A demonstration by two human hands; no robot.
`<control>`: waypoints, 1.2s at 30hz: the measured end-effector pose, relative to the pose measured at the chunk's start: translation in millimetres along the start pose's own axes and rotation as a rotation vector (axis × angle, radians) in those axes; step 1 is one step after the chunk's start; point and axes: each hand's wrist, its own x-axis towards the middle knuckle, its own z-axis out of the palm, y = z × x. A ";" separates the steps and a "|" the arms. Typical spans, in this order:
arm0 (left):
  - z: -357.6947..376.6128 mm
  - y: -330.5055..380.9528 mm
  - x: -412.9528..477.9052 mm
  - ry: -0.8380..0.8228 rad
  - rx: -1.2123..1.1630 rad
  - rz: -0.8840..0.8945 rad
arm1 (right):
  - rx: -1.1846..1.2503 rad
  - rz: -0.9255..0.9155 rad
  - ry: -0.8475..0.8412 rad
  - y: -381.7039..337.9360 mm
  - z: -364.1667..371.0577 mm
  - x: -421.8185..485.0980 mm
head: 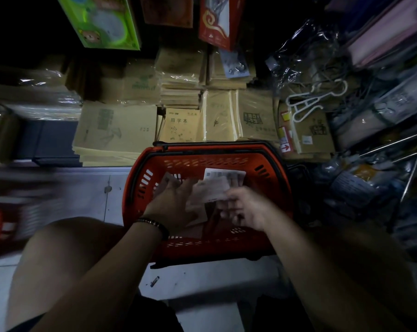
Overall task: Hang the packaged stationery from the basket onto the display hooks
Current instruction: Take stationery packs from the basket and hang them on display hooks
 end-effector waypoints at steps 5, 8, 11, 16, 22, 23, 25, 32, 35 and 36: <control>1.1 1.2 -3.5 0.182 -0.076 0.071 | -0.144 -0.069 -0.148 -25.3 -9.5 -16.4; -1.7 -4.3 -5.7 0.209 -0.071 0.013 | -0.187 -0.207 0.032 -22.7 -14.5 9.7; -3.9 -12.2 -2.9 0.220 -0.100 -0.023 | -0.629 -0.399 0.364 -1.2 -23.2 53.7; -5.2 -22.4 2.1 0.244 -0.126 -0.049 | -1.073 -0.307 0.221 39.2 -35.1 97.1; -9.1 -26.9 10.1 0.216 -0.145 -0.093 | -0.949 -0.473 0.422 67.1 -37.0 124.7; -9.6 -26.5 11.5 0.223 -0.154 -0.101 | -0.922 -0.477 0.432 70.7 -39.3 127.8; -9.1 -26.0 13.6 0.244 -0.174 -0.100 | -0.981 -0.467 0.348 67.3 -45.9 131.5; -10.7 -29.3 10.9 0.262 -0.163 -0.095 | -0.805 -0.539 0.177 17.1 -46.9 95.4; -16.7 -31.1 5.0 0.360 -0.217 -0.096 | -0.632 -0.667 0.199 -6.8 -43.7 66.8; -19.6 -30.5 2.3 0.415 -0.230 -0.100 | -0.590 -0.700 0.201 -11.9 -43.3 56.1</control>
